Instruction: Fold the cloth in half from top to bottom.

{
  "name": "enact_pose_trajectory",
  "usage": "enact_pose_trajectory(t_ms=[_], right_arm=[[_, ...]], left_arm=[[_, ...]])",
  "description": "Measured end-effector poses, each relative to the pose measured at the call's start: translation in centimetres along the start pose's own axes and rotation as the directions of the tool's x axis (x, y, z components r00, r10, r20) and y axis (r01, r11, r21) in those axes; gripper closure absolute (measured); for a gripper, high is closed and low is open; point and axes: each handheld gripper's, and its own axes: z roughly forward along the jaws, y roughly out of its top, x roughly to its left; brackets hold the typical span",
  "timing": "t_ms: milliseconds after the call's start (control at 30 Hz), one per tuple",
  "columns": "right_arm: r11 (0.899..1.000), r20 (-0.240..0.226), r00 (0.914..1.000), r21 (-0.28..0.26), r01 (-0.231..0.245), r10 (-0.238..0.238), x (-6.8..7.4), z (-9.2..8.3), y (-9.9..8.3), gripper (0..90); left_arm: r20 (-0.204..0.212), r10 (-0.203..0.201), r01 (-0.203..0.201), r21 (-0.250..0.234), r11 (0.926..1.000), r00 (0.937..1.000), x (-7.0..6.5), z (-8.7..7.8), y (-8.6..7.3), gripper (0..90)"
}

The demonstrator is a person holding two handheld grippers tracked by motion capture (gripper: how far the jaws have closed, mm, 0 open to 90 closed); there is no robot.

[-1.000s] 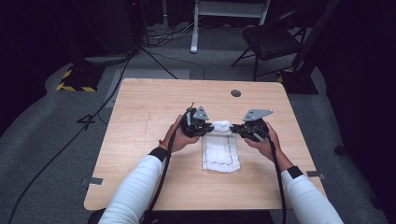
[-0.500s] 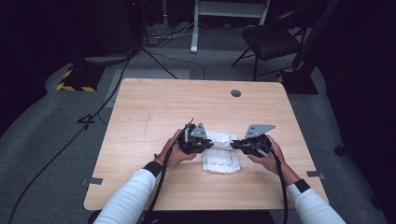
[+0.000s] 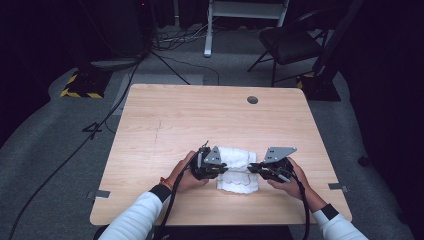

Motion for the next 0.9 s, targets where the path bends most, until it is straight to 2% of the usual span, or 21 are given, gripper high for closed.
enact_pose_trajectory(t_ms=[167, 233, 333, 533, 600, 700, 900], right_arm=[[1.0, -0.029, 0.9995, 0.018, 0.009, -0.009, 0.9, -0.4, -0.8, 80.6], [0.999, -0.032, 0.9992, 0.033, 0.025, -0.024, 1.2, -0.4, -1.3, 80.4], [0.998, -0.044, 0.9988, 0.05, 0.025, -0.023, 1.6, -0.5, -1.9, 79.7], [0.997, -0.066, 0.9977, 0.069, 0.019, -0.014, 2.4, -0.5, -2.8, 77.8], [0.996, -0.061, 0.9979, 0.082, 0.026, -0.021, 2.7, -0.4, -3.1, 77.5], [0.997, -0.069, 0.9976, 0.078, 0.003, 0.002, 2.9, -0.3, -3.3, 77.1], [0.995, -0.053, 0.9985, 0.102, 0.02, -0.014, 3.1, 0.4, -3.6, 76.2]], left_arm=[[0.009, 0.018, -0.018, 0.019, 0.9997, 0.9998, -1.2, -0.2, -0.5, 78.0], [0.014, 0.02, -0.02, 0.036, 0.9991, 0.9997, -1.6, -0.1, -0.8, 78.1], [0.025, 0.027, -0.028, 0.064, 0.9975, 0.9993, -2.2, 0.1, -1.2, 78.0], [0.05, 0.018, -0.023, 0.095, 0.9952, 0.9986, -2.7, 0.5, -2.0, 79.4], [0.051, 0.006, -0.011, 0.093, 0.9957, 0.9987, -2.9, 0.6, -2.1, 79.4], [0.044, -0.004, 0.0, 0.093, 0.9957, 0.999, -3.0, 0.6, -2.2, 78.7], [0.04, -0.019, 0.015, 0.087, 0.9961, 0.999, -2.9, 0.9, -2.3, 78.0]])
